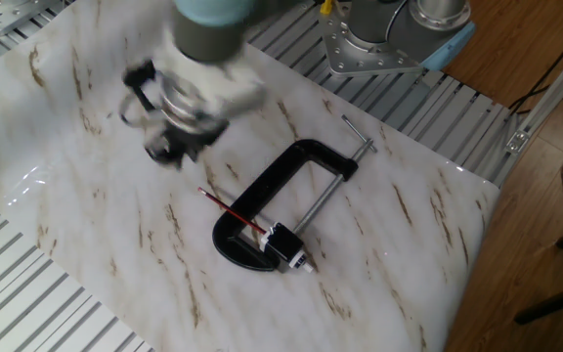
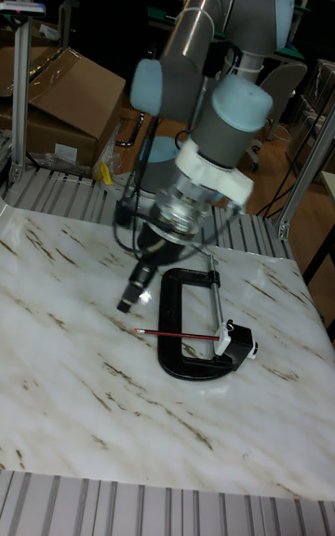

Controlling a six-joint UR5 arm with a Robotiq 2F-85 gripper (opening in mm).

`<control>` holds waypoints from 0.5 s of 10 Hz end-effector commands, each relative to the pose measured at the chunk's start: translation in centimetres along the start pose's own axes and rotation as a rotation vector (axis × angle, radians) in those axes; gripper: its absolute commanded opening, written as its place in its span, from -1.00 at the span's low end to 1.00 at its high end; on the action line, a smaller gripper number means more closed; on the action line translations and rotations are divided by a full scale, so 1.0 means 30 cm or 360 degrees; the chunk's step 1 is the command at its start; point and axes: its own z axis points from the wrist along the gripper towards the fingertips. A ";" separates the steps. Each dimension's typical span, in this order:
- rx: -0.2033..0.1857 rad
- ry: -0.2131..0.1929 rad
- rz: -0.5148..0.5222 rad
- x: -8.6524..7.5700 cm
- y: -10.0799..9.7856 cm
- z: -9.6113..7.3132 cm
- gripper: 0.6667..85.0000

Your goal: Insert the pencil into the pencil sharpener

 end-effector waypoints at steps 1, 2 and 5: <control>-0.0138 -0.0040 0.0870 0.133 0.004 0.023 -0.98; -0.0159 -0.0061 0.1081 0.140 0.008 0.037 -0.99; -0.0317 -0.0153 0.1690 0.074 0.050 0.022 -0.99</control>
